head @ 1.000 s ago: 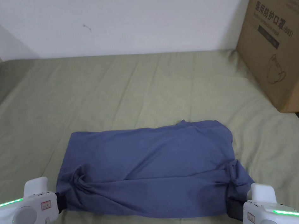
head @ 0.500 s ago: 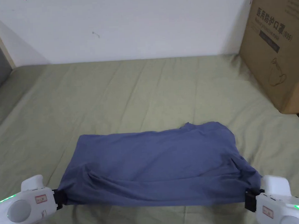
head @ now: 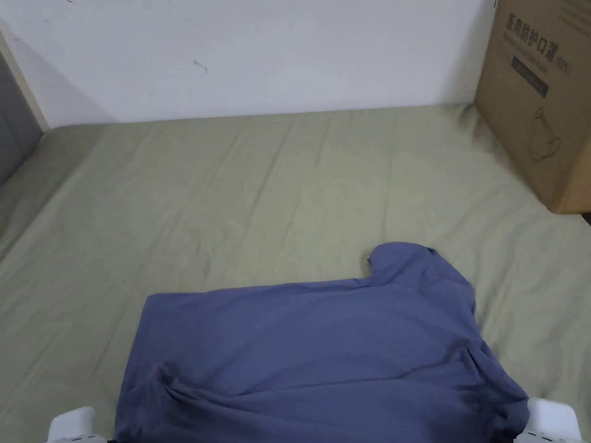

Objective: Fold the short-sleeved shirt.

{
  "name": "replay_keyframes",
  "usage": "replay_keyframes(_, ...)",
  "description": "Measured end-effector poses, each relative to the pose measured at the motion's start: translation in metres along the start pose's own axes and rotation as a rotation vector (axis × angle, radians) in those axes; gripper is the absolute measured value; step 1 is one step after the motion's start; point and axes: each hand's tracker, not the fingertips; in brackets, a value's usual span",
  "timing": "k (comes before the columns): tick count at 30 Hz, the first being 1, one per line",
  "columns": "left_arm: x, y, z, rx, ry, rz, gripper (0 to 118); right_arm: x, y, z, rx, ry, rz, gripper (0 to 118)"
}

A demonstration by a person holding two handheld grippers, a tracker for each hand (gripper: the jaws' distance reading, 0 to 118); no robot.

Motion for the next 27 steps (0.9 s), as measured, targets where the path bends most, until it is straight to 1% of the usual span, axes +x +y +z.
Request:
replay_keyframes(2, 0.008, -0.001, -0.002, 0.01, 0.022, -0.011, 6, -0.004, -0.001, 0.0, 0.016, -0.01, -0.01, 14)
replay_keyframes(3, 0.012, 0.001, -0.001, 0.011, 0.028, -0.007, 12, -0.007, 0.001, 0.003, 0.02, -0.016, -0.007, 16)
replay_keyframes(4, 0.014, 0.003, 0.001, 0.013, 0.029, -0.01, 22, -0.009, 0.002, 0.008, 0.027, -0.023, -0.001, 28)
replay_keyframes(5, 0.015, 0.004, 0.004, 0.012, 0.03, -0.008, 40, -0.012, 0.004, 0.014, 0.034, -0.031, 0.008, 47)
replay_keyframes(6, 0.017, 0.006, 0.009, 0.008, 0.018, 0.016, 71, -0.017, 0.009, 0.021, 0.042, -0.042, 0.017, 78)
replay_keyframes(7, 0.021, 0.009, 0.016, 0.01, 0.001, 0.047, 86, -0.02, 0.014, 0.03, 0.06, -0.035, 0.022, 96)
replay_keyframes(8, 0.026, 0.013, 0.026, 0.038, -0.026, 0.061, 89, -0.025, 0.021, 0.041, 0.106, -0.022, 0.025, 103)
replay_keyframes(10, 0.038, 0.021, 0.053, 0.163, -0.09, 0.037, 89, -0.035, 0.039, 0.07, 0.231, 0.02, 0.04, 103)
replay_keyframes(12, 0.058, 0.034, 0.083, 0.279, -0.099, 0.005, 89, -0.047, 0.057, 0.095, 0.325, 0.04, 0.07, 103)
replay_keyframes(13, 0.068, 0.038, 0.103, 0.345, -0.117, -0.021, 89, -0.037, 0.044, 0.073, 0.386, 0.048, 0.09, 103)
replay_keyframes(14, 0.077, 0.042, 0.116, 0.401, -0.128, -0.046, 89, -0.049, 0.058, 0.095, 0.438, 0.053, 0.109, 103)
replay_keyframes(17, 0.105, 0.053, 0.157, 0.565, -0.134, -0.097, 89, -0.051, 0.055, 0.096, 0.599, 0.058, 0.15, 103)
replay_keyframes(18, 0.114, 0.055, 0.168, 0.612, -0.132, -0.105, 89, -0.078, 0.085, 0.149, 0.642, 0.062, 0.159, 103)
replay_keyframes(19, 0.121, 0.056, 0.178, 0.663, -0.14, -0.109, 89, -0.087, 0.092, 0.166, 0.686, 0.066, 0.173, 103)
replay_keyframes(21, 0.133, 0.057, 0.191, 0.739, -0.142, -0.137, 89, -0.093, 0.091, 0.176, 0.763, 0.065, 0.19, 103)
replay_keyframes(22, 0.139, 0.056, 0.196, 0.784, -0.138, -0.158, 89, -0.111, 0.099, 0.197, 0.795, 0.058, 0.199, 103)
replay_keyframes(23, 0.143, 0.055, 0.198, 0.818, -0.132, -0.175, 89, -0.117, 0.1, 0.204, 0.811, 0.055, 0.21, 102)
replay_keyframes(24, 0.148, 0.053, 0.2, 0.862, -0.119, -0.194, 88, -0.121, 0.1, 0.208, 0.823, 0.055, 0.21, 97)
replay_keyframes(25, 0.153, 0.052, 0.2, 0.885, -0.104, -0.21, 87, -0.124, 0.099, 0.211, 0.835, 0.052, 0.209, 87)
replay_keyframes(26, 0.156, 0.05, 0.2, 0.891, -0.092, -0.224, 81, -0.12, 0.101, 0.202, 0.845, 0.05, 0.209, 60)
replay_keyframes(27, 0.158, 0.048, 0.199, 0.899, -0.105, -0.241, 56, -0.122, 0.101, 0.2, 0.85, 0.041, 0.211, 36)
